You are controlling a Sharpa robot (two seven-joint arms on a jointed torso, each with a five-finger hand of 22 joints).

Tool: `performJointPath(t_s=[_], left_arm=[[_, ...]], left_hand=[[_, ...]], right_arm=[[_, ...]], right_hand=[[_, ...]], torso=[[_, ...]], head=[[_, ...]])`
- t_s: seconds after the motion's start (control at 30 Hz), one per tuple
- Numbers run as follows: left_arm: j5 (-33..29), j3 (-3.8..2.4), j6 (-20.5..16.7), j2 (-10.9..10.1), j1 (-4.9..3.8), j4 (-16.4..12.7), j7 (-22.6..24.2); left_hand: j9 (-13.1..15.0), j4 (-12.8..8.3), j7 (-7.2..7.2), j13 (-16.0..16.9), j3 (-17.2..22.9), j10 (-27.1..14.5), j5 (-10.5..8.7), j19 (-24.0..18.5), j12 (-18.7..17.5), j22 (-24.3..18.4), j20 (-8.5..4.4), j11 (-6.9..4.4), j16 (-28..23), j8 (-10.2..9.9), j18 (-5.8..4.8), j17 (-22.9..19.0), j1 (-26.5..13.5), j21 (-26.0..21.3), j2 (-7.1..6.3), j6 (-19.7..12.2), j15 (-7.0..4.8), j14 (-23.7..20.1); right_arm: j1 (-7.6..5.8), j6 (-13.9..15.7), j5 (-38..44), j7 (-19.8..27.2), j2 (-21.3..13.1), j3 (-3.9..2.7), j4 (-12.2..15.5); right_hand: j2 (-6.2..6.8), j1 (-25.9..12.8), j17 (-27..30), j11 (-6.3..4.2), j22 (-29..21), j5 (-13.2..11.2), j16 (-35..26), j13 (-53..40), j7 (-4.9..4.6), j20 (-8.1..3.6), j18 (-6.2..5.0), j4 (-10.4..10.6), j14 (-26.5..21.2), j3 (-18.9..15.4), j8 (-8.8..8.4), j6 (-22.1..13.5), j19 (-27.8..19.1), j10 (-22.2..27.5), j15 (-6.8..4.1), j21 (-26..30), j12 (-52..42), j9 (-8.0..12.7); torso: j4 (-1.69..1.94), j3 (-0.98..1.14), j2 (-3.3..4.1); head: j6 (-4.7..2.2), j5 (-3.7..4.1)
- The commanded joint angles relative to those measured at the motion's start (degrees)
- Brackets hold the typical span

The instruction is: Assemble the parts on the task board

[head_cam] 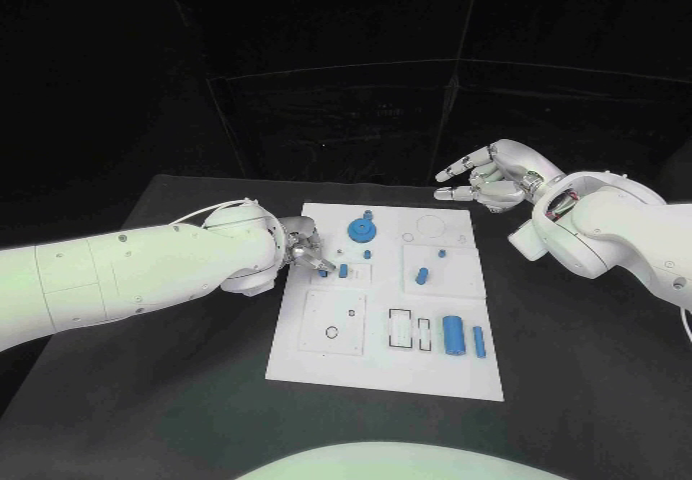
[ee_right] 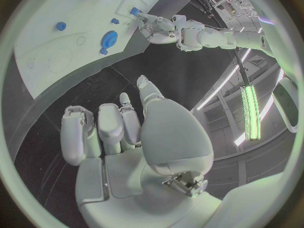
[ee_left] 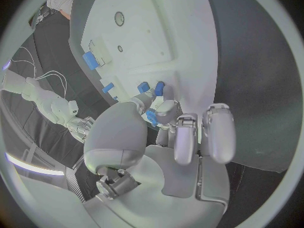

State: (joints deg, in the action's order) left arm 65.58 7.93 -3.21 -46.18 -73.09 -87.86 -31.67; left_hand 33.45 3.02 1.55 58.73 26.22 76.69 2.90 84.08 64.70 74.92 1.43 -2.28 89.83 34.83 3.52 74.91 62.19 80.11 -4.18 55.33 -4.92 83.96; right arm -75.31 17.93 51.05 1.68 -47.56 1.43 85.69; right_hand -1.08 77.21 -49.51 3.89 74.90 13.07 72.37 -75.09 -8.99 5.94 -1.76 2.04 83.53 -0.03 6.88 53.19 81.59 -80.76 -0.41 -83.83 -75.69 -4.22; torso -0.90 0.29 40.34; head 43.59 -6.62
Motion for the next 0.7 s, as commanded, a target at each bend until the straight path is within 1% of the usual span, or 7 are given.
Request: performJointPath(t_s=[0.03, 0.27, 0.37, 0.57, 0.7], left_arm=[[-0.04, 0.1, 1.24, 0.11, 0.1, 0.24, -0.45], [-0.04, 0.1, 1.12, 0.34, 0.1, 0.7, -0.54], [-0.04, 0.1, 1.09, 0.41, 0.1, 0.95, -0.63], [-0.04, 0.09, 1.28, 0.46, 0.09, 1.26, -0.83], [-0.04, 0.09, 1.23, 0.43, 0.09, 1.3, -0.91]], left_hand=[[0.12, 0.15, 0.03, 0.1, -0.5, 0.19, 0.17, 1.32, 0.39, 3.34, -0.47, -0.03, 0.17, 0.29, -0.58, 15.09, -0.6, 0.06, -0.15, 0.36, -0.49, 6.04], [0.32, 0.64, -0.03, 0.12, -1.56, 0.2, 0.17, 1.34, 0.46, 3.37, -0.54, -0.08, 0.17, 0.71, -0.58, 15.09, -1.03, 0.05, -0.18, 0.3, -0.55, 6.04], [0.45, 1.12, -0.02, 0.04, -2.61, 0.13, 0.16, 1.32, 0.42, 3.32, -0.58, -0.09, 0.17, 0.98, -0.57, 15.09, -1.46, -0.02, -0.27, 0.19, -0.58, 6.04], [0.64, 2.55, 0.03, 0.01, -5.71, 0.08, 0.12, 1.36, 0.49, 3.43, -0.58, -0.05, 0.17, 1.52, -0.6, 15.09, -2.66, -0.01, -0.53, 0.0, -0.56, 6.04], [0.72, 4.27, 0.12, 0.15, -9.05, 0.14, 0.13, 1.42, 0.69, 3.57, -0.56, 0.05, 0.17, 1.84, -0.63, 15.09, -4.44, 0.06, -1.3, -0.01, -0.51, 6.04]], right_arm=[[-0.11, -0.13, 0.08, 0.41, -0.05, -0.04, 0.18], [-0.11, -0.07, 0.08, 0.43, -0.06, -0.04, 0.2], [-0.11, -0.03, 0.08, 0.43, -0.1, -0.04, 0.22], [-0.11, 0.01, 0.08, 0.43, -0.18, -0.04, 0.25], [-0.11, 0.03, 0.08, 0.44, -0.21, -0.04, 0.23]], right_hand=[[-0.28, -0.41, 0.01, -0.13, 4.37, 0.37, -0.3, -1.29, 0.08, -0.13, -1.01, -0.09, 0.15, -0.18, 0.35, 0.22, -0.26, -0.03, -0.26, 0.32, 0.08, 0.07], [-0.32, -0.36, -0.01, -0.13, 4.39, 0.38, -0.33, -1.29, 0.09, -0.14, -1.0, -0.11, 0.17, -0.29, 0.43, 0.24, -0.23, -0.03, -0.27, 0.33, 0.08, 0.07], [-0.32, -0.36, -0.01, -0.13, 4.39, 0.38, -0.33, -1.29, 0.09, -0.14, -1.0, -0.11, 0.17, -0.29, 0.43, 0.24, -0.23, -0.03, -0.27, 0.33, 0.08, 0.07], [-0.33, -0.37, 0.06, -0.13, 4.32, 0.37, -0.36, -1.22, 0.09, -0.14, -1.02, -0.1, 0.16, -0.31, 0.44, 0.24, -0.29, 0.02, -0.27, 0.37, 0.16, 0.07], [-0.33, -0.37, 0.06, -0.13, 4.32, 0.37, -0.36, -1.22, 0.09, -0.14, -1.02, -0.1, 0.16, -0.31, 0.44, 0.24, -0.29, 0.02, -0.27, 0.37, 0.16, 0.07]], torso=[[0.04, -0.01, -0.02], [0.01, -0.01, 0.0], [0.04, 0.01, -0.02], [0.05, -0.01, -0.02], [0.08, -0.01, -0.03]], head=[[-0.02, 0.04], [-0.05, 0.13], [-0.07, 0.2], [-0.1, 0.25], [-0.11, 0.29]])
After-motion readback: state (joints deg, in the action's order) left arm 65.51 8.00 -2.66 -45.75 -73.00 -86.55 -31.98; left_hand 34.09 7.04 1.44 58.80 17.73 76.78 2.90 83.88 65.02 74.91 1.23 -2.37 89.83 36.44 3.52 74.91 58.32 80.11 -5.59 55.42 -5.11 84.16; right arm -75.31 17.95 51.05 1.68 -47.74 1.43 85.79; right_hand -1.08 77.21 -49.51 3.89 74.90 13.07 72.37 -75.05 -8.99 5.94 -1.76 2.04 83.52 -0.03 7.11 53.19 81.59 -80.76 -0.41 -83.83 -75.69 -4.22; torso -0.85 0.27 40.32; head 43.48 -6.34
